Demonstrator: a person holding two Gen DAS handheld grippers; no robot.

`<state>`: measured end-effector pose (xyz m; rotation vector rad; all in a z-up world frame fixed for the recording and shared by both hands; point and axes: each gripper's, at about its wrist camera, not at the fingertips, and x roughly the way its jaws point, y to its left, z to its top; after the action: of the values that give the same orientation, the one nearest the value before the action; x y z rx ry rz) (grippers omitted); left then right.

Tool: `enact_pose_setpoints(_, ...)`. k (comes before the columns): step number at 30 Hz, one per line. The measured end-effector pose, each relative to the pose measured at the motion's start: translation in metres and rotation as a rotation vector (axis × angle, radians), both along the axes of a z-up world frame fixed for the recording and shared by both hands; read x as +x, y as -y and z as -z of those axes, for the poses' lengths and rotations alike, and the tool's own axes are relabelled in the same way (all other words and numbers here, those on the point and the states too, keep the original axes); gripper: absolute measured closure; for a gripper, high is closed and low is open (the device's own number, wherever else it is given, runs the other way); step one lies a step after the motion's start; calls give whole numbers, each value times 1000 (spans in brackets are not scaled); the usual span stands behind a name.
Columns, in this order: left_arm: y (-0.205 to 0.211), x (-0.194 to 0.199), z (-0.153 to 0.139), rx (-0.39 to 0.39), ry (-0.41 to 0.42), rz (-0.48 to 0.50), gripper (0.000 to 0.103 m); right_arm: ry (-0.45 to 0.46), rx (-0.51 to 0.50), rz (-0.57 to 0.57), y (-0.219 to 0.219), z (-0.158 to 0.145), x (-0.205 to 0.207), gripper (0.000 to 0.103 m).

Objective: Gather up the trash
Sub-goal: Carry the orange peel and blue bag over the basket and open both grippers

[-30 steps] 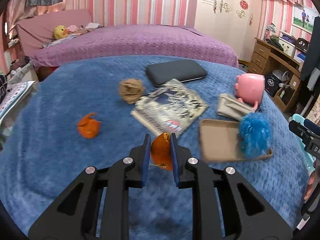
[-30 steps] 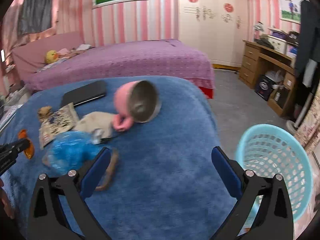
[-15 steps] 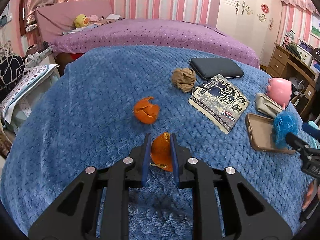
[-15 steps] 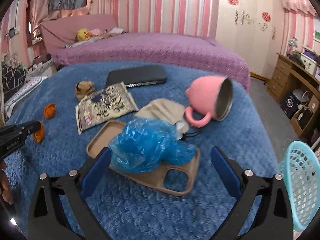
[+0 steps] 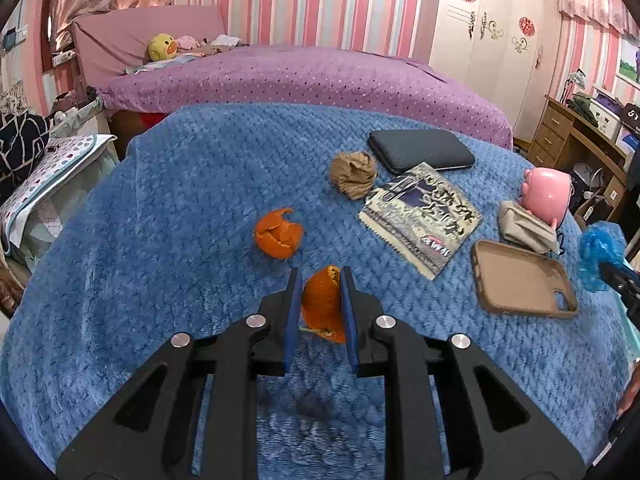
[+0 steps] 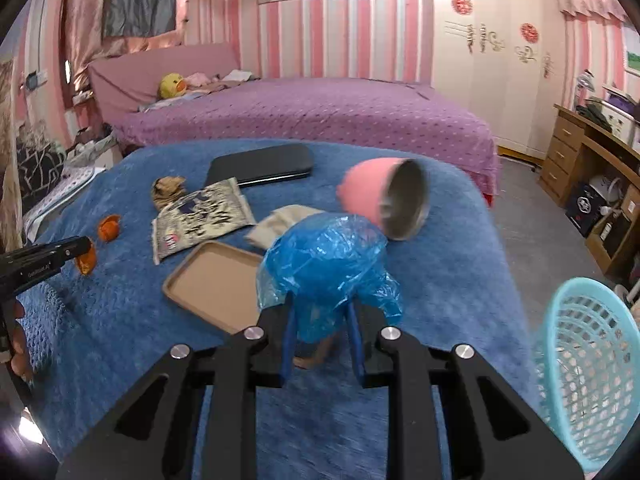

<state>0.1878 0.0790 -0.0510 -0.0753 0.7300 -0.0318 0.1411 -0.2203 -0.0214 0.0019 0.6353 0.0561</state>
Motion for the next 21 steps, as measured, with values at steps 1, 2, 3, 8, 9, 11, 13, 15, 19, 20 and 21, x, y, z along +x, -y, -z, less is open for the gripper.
enact_pose_setpoints(1, 2, 0, -1, -4, 2, 0, 85, 3, 2, 9, 7, -2, -2, 80)
enact_pose_setpoints(2, 5, -1, -2, -6, 4, 1, 85, 5, 3, 21, 15, -4, -4, 80)
enact_pose_setpoints(3, 8, -2, -3, -8, 6, 3, 85, 7, 4, 30, 23, -5, -5, 80)
enact_pose_setpoints(8, 27, -6, -8, 0, 18, 23, 85, 8, -16, 63, 52, -5, -12, 80)
enact_pose_setpoints(9, 32, -7, -9, 3, 21, 27, 85, 11, -20, 70, 57, -6, -13, 80)
enact_pose_setpoints(11, 41, -9, -11, 9, 23, 36, 85, 13, -18, 81, 68, -6, -15, 80)
enact_pose_setpoints(13, 50, -11, -13, 5, 25, 48, 85, 14, -16, 92, 77, -7, -17, 80)
enact_pose_setpoints(15, 60, -15, -15, 1, 27, 64, 85, 17, -21, 107, 88, -7, -20, 80)
enact_pose_setpoints(19, 86, -24, -18, -3, 41, 112, 85, 26, -46, 150, 113, -10, -28, 80)
enact_pose_setpoints(20, 92, -26, -19, -1, 47, 123, 85, 28, -44, 165, 122, -11, -30, 80)
enact_pose_setpoints(21, 101, -29, -21, 3, 56, 142, 85, 30, -37, 178, 132, -12, -32, 80)
